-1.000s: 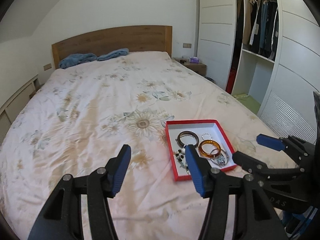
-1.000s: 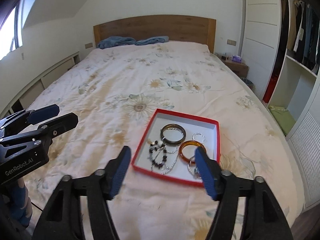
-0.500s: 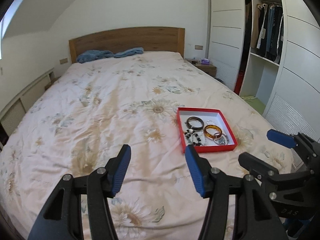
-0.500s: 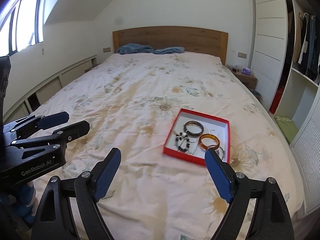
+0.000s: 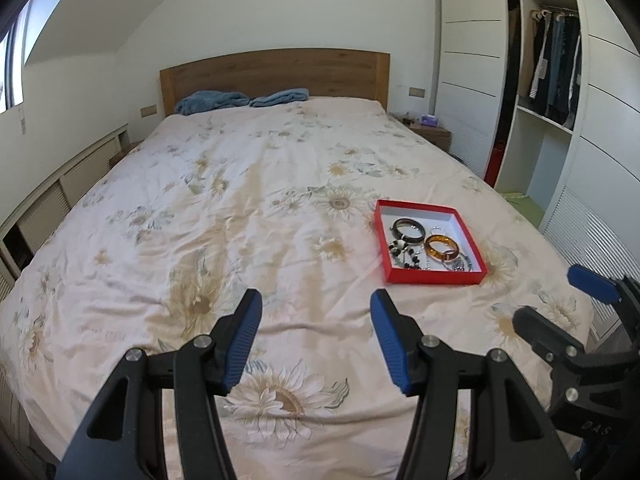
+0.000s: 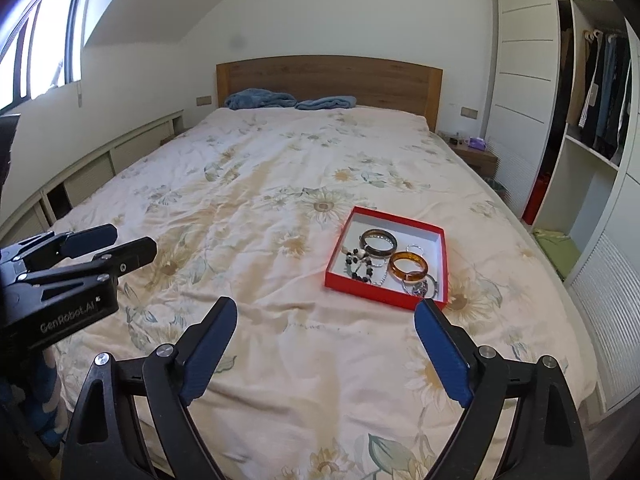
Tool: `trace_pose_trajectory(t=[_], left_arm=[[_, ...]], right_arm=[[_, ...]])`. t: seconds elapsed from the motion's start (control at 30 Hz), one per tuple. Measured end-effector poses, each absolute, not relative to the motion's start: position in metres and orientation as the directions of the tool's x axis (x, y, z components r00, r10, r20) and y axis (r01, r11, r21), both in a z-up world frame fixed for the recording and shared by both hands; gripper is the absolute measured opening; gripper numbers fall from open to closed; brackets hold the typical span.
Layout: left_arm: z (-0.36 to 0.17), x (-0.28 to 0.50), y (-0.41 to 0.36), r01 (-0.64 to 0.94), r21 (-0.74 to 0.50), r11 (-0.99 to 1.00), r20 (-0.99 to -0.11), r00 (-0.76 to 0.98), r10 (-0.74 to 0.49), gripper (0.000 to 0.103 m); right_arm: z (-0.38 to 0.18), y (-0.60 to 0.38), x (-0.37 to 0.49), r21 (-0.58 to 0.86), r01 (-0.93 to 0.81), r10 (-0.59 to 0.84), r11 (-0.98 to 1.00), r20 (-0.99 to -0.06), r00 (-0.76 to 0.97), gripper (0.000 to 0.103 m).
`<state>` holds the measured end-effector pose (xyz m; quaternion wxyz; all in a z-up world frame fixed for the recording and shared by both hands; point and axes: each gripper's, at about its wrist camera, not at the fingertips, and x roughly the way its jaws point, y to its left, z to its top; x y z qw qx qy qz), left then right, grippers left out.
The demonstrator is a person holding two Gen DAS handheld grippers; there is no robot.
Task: Organize jewelry
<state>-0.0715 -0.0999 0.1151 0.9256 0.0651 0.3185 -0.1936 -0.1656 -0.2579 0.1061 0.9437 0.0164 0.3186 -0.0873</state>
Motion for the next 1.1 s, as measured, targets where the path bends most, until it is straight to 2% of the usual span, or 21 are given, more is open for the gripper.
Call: trace_pose_trajectory(t=[0.37,1.1], left_arm=[[0.104,-0.061,-0.100,0.346,0.008,0.938,-0.642,0.721,-0.261,0.054],[0.089,-0.046,-0.109,0.350,-0.014,0.937,-0.660,0.700,-0.272,0.054]], right_arm=[[0.104,-0.264,-0.174,-0.062,0.203,-0.200,0.977,-0.594,0.780,0.090],[0.093,-0.274,-0.163,-0.101,0.214,-0.230,0.971,-0.618,0.752,0.090]])
